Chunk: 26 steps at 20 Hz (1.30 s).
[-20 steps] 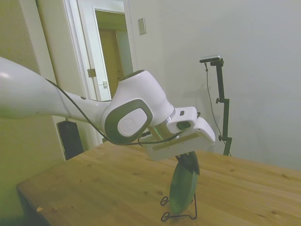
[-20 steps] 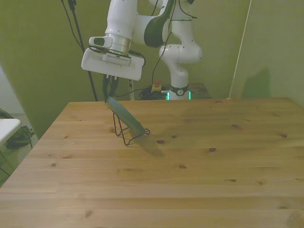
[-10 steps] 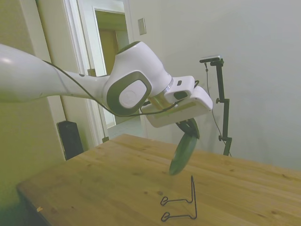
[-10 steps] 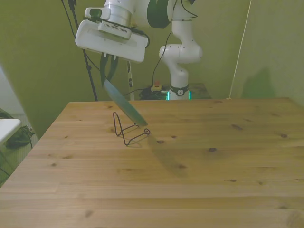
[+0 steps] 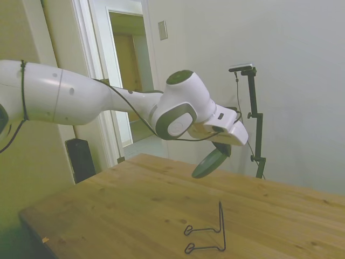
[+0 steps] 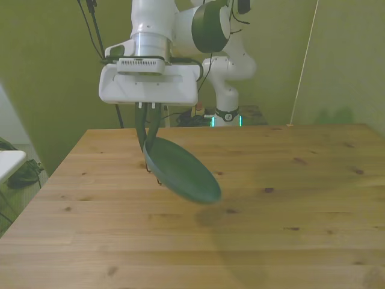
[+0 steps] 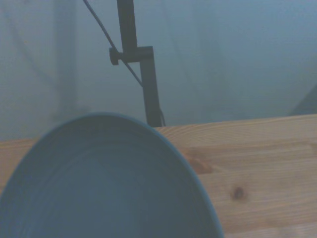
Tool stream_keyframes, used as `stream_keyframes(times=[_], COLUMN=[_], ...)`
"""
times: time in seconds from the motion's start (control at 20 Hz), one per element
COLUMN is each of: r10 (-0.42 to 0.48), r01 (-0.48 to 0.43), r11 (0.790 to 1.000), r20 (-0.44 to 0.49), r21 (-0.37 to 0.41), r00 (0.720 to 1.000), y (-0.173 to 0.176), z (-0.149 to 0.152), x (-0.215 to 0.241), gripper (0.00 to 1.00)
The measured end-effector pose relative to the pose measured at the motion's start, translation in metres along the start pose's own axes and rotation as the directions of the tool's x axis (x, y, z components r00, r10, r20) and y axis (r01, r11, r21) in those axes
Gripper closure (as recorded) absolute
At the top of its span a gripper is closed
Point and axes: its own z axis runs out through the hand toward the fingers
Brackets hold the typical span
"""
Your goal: Unload the plate
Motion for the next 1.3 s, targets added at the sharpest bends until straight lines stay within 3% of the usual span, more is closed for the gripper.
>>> stream_keyframes(times=[0.4,0.65,1.0,1.05,1.3], r10=[0.11,0.144,0.159,0.161,0.168], r01=[-0.107,-0.139,-0.15,-0.152,-0.156], r11=[0.993,0.987,0.983,0.982,0.98], r20=[0.045,0.065,0.078,0.082,0.091], r21=[-0.059,-0.077,-0.104,-0.111,-0.127], r00=[0.993,0.987,0.984,0.984,0.982], y=[0.011,0.026,0.042,0.046,0.054], z=[0.09,0.119,0.135,0.139,0.148], x=[-0.005,-0.005,-0.007,-0.008,-0.012], gripper=[1.0,1.0,1.0,0.0,0.0])
